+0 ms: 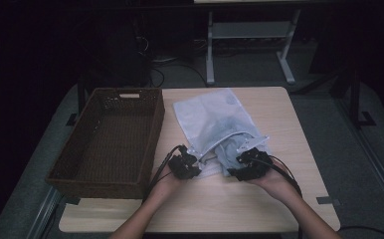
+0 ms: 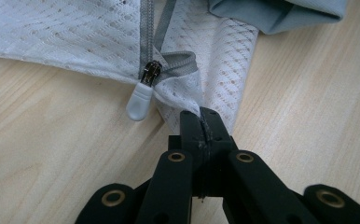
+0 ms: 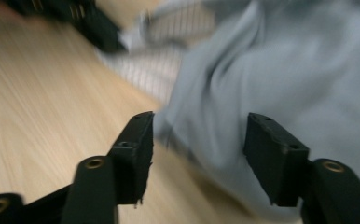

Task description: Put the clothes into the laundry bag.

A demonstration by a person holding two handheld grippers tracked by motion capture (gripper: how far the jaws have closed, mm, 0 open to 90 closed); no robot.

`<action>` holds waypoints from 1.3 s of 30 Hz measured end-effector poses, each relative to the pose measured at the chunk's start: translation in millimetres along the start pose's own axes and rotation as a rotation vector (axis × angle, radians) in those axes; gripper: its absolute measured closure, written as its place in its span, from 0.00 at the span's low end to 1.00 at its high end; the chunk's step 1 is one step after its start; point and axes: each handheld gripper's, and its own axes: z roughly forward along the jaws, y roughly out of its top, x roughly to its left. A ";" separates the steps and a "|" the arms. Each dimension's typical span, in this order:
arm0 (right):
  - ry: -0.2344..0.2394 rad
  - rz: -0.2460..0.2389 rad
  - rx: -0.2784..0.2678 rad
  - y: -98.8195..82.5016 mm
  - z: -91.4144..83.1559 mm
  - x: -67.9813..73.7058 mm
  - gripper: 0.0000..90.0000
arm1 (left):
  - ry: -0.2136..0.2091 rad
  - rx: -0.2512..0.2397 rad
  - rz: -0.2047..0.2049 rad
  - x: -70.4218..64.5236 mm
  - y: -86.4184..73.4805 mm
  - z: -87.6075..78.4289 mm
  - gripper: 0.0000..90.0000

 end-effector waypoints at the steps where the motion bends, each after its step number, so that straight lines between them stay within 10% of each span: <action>1: -0.017 -0.010 0.013 -2.7 2.9 1.3 0.44 | -0.001 0.000 0.001 0.2 -0.1 0.0 0.99; 11: -0.065 0.004 0.032 -4.2 25.5 -3.9 0.91 | -0.004 0.004 0.000 0.6 0.3 0.0 1.00; 28: -0.044 0.090 -0.130 44.4 22.4 -6.8 0.92 | -0.011 0.015 0.009 1.5 2.6 0.5 1.00; 39: -0.064 0.103 -0.039 58.0 74.0 -12.7 0.92 | -0.002 0.031 0.038 -0.5 4.2 0.6 1.00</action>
